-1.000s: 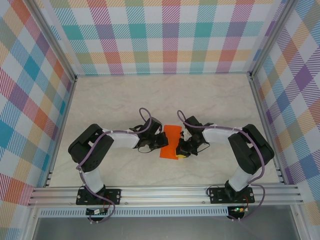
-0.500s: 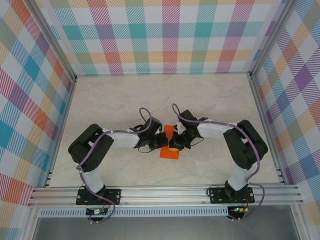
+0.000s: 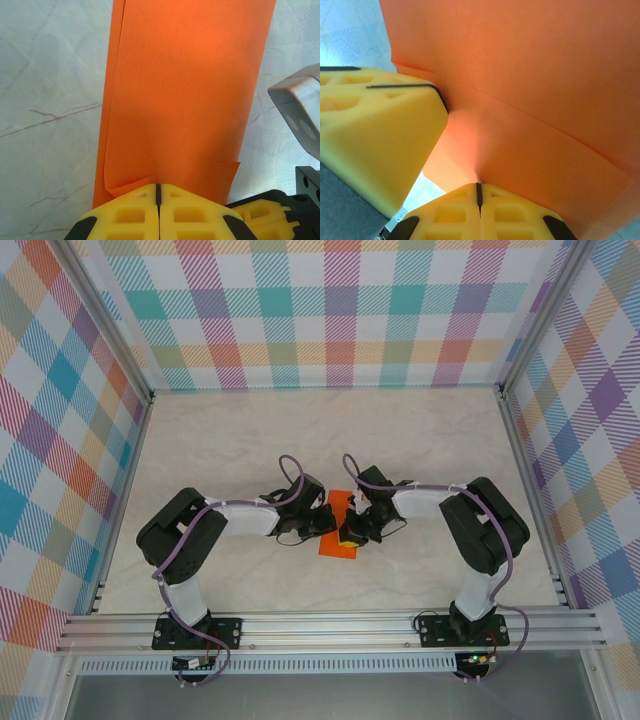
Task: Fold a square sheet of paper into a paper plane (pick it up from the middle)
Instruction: Fold the triangle a second time at the center of the table.
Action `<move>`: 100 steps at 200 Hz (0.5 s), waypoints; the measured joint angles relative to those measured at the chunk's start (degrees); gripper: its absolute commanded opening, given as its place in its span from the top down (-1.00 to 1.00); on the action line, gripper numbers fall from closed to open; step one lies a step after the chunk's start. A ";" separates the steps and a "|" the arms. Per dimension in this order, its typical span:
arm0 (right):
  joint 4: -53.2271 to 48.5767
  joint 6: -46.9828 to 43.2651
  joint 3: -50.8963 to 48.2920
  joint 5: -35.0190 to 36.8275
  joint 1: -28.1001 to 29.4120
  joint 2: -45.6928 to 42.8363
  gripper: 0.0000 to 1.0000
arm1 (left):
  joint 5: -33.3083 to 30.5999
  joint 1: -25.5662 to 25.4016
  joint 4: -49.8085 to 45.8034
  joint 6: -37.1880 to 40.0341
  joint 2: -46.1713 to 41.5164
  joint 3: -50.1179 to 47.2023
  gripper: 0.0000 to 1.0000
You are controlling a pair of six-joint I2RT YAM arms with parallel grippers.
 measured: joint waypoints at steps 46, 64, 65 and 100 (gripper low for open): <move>3.74 0.22 -5.18 -0.15 0.00 -3.39 0.87 | -0.04 0.00 0.02 0.00 0.00 0.00 0.89; 5.22 0.33 -7.08 -0.20 0.00 -4.61 0.86 | -0.04 0.00 0.00 0.00 0.00 0.00 0.89; 5.27 0.33 -7.15 -0.22 0.00 -4.66 0.86 | -0.04 0.00 0.00 -0.02 0.00 0.00 0.89; 6.80 0.48 -9.97 -0.33 -0.11 -6.69 0.85 | -0.04 0.00 0.02 0.00 0.00 0.00 0.89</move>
